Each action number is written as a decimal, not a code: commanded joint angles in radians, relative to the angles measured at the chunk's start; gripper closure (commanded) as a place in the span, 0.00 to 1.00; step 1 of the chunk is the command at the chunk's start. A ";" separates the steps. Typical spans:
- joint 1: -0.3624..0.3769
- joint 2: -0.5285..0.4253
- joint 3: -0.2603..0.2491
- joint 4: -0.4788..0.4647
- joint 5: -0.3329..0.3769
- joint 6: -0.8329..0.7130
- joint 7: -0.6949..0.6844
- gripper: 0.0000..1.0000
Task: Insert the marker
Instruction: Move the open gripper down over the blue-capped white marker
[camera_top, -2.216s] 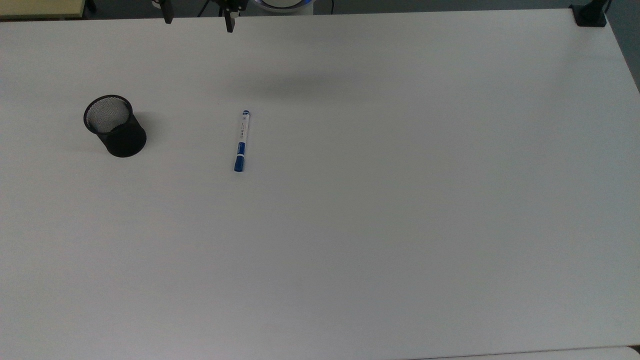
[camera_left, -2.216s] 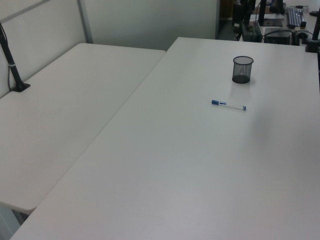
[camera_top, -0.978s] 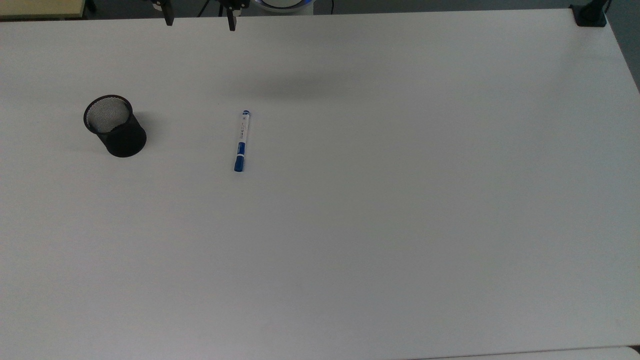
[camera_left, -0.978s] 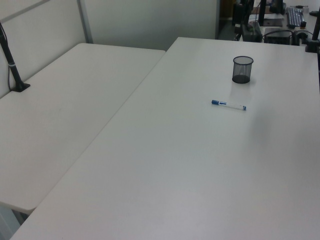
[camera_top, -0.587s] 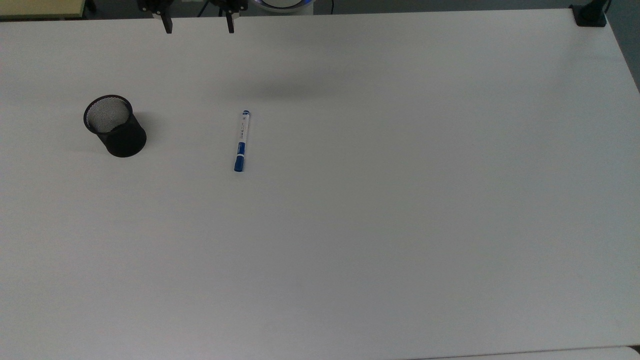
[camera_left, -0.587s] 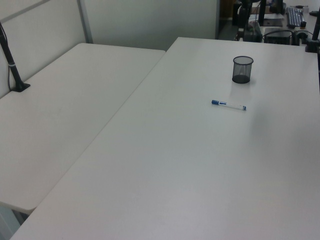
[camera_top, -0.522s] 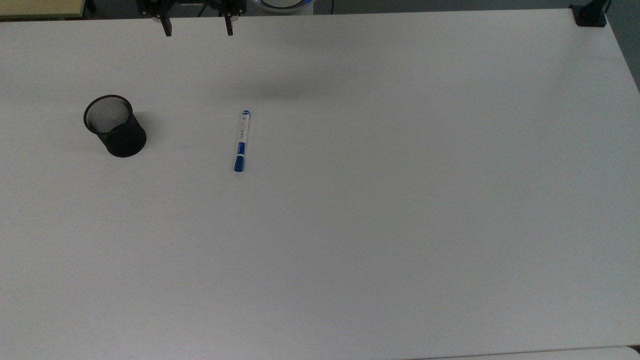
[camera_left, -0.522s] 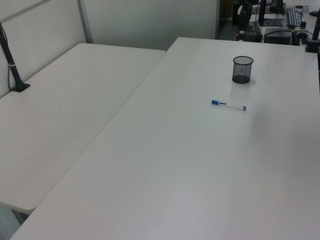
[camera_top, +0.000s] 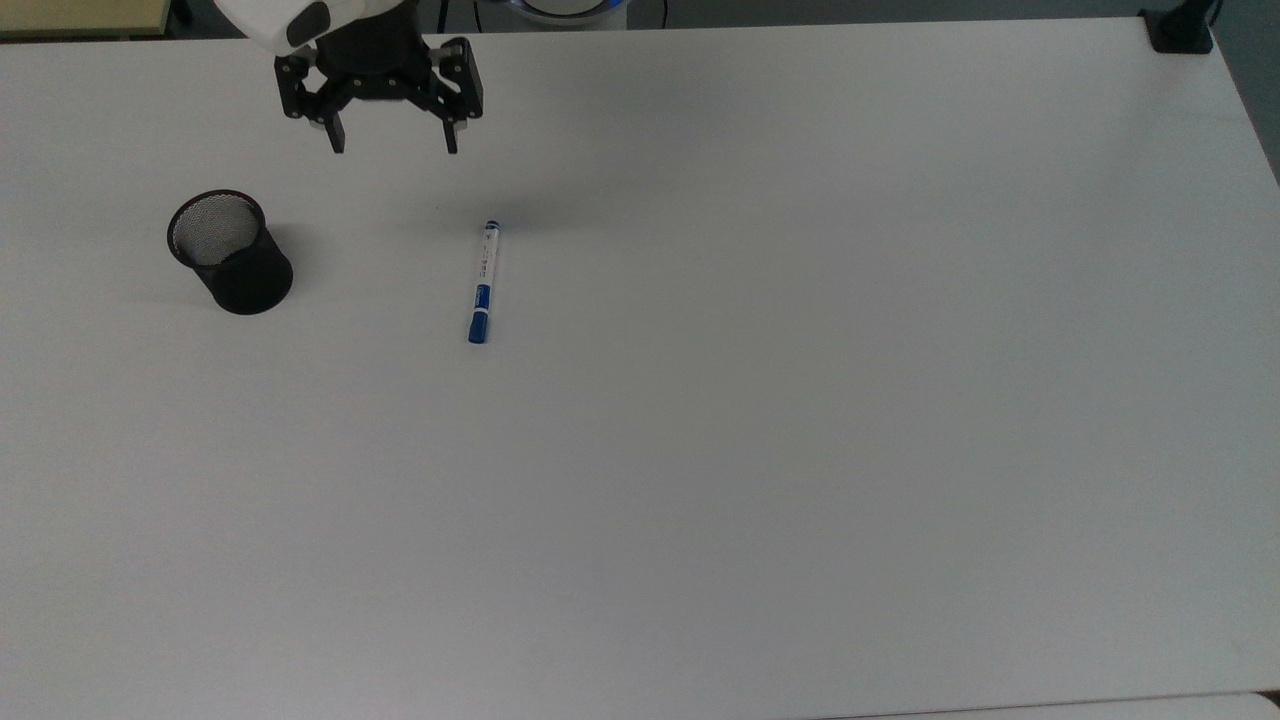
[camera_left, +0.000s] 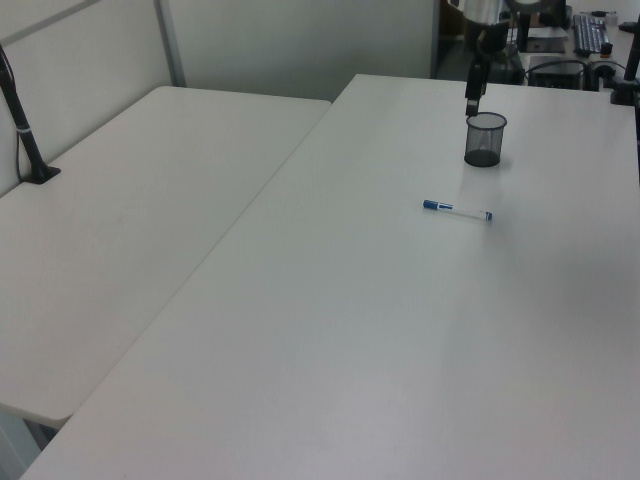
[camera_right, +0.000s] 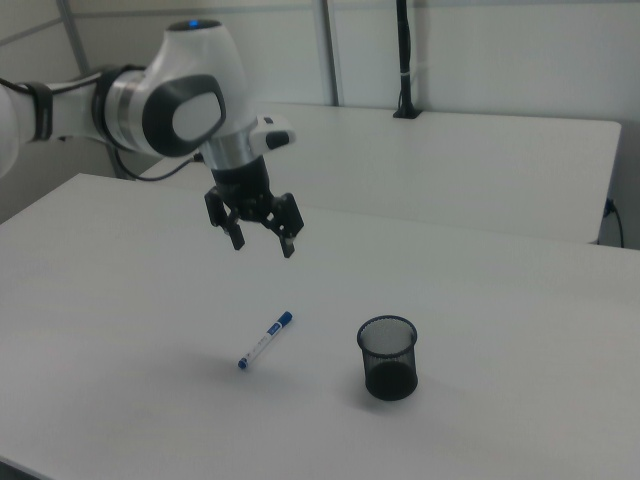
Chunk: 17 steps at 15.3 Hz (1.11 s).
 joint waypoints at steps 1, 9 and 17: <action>0.014 0.027 0.002 -0.102 -0.009 0.166 0.089 0.00; 0.052 0.205 0.004 -0.094 -0.009 0.374 0.233 0.00; 0.058 0.309 0.010 -0.093 -0.011 0.480 0.264 0.13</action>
